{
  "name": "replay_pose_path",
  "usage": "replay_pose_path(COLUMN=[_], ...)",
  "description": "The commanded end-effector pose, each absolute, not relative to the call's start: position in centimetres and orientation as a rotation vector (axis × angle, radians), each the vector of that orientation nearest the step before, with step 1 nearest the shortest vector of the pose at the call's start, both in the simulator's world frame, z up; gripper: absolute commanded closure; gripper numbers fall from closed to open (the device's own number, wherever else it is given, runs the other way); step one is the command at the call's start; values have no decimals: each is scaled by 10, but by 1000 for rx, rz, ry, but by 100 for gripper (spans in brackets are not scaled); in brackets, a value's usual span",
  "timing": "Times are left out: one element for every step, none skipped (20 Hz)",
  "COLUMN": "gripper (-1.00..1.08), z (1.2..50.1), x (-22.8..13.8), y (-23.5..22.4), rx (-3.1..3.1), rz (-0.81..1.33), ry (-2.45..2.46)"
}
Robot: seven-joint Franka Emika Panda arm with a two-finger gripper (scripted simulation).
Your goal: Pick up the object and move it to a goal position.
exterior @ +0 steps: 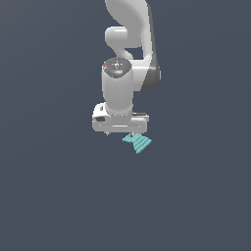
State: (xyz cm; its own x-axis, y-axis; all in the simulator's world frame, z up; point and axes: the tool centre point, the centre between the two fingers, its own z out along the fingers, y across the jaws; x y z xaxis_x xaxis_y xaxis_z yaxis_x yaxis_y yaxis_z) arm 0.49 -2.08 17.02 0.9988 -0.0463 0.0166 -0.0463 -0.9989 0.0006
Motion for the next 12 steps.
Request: replay_pose_path(gripper=[-92, -92, -92, -92, -92, -92, -92, -92, -92, -92, -92, -92], z=[170, 170, 170, 169, 168, 167, 166, 165, 164, 164, 163, 163], x=[5, 5, 5, 5, 4, 4, 4, 4, 4, 4, 4, 4], y=[-21, -21, -21, -21, -20, -20, -20, -20, -20, -20, -20, -20], rx=[3140, 3140, 3140, 3141, 3141, 3142, 3144, 3145, 3145, 3146, 3146, 3146], rz=[26, 26, 25, 24, 22, 19, 17, 14, 12, 11, 10, 10], ry=[-73, -72, -68, -62, -55, -45, -33, -24, -18, -13, -11, -11])
